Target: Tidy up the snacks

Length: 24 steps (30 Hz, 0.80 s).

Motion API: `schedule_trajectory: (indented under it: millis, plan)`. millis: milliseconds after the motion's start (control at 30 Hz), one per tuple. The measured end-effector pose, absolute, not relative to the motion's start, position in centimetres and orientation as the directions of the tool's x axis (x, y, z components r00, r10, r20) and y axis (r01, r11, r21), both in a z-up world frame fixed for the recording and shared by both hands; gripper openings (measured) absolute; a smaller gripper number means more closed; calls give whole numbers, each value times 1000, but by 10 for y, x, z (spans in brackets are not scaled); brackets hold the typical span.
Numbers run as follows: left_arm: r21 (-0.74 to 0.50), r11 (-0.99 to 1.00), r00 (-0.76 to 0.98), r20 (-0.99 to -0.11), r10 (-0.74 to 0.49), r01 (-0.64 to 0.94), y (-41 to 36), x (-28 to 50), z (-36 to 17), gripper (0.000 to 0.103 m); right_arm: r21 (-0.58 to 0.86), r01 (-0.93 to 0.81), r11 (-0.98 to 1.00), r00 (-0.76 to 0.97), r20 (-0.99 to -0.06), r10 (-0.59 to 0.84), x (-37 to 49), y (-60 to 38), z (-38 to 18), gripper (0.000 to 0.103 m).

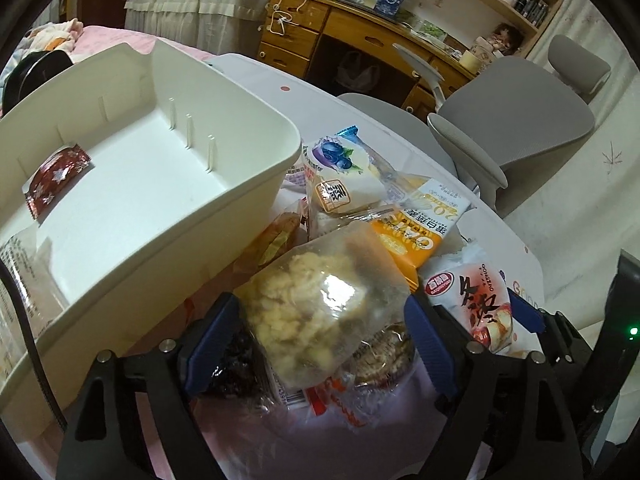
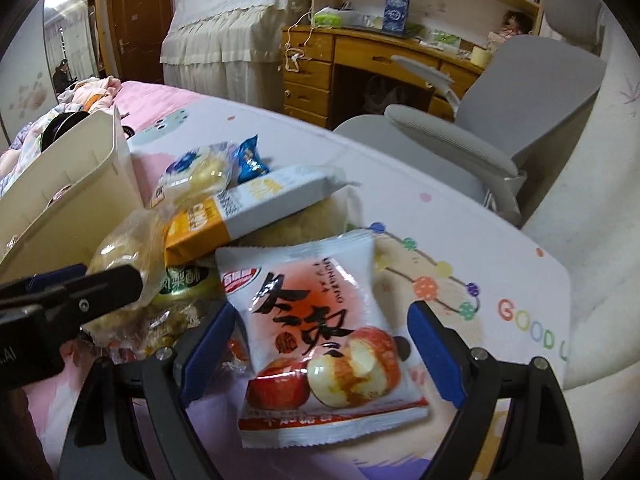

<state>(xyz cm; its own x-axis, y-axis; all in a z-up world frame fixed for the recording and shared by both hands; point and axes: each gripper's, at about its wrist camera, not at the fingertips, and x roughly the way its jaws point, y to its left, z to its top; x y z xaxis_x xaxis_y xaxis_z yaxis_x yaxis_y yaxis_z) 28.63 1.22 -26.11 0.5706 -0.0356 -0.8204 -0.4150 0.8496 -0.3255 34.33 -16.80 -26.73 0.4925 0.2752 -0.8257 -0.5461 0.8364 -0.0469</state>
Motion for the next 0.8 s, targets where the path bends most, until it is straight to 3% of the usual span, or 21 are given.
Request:
schedule_trajectory:
  millis: [267,433,533,667,800]
  plan:
    - [-297,869,583,-812,-12,-396,9,293,-264,93,-46,-541,840,464,-849,252,346,-167,-284,88]
    - [-274,883,592,-806,7,-382,4,292,-265,93,-35,-533,846,444,-862,244,344,-168,-285,76]
    - [-271,891,617,-787,13,-364,4,290,-263,84,-38,-512,858,444,-867,226,341,-170,-284,74]
    - [-260,894,621,-783,26,-365,7,287,-261,64,-28,-487,873,438,-873,216,333,-175,-280,73]
    - [-263,898,624,-781,16,-352,9,285,-259,57,-12,-454,891,420,-885,202,322,-179,-278,72]
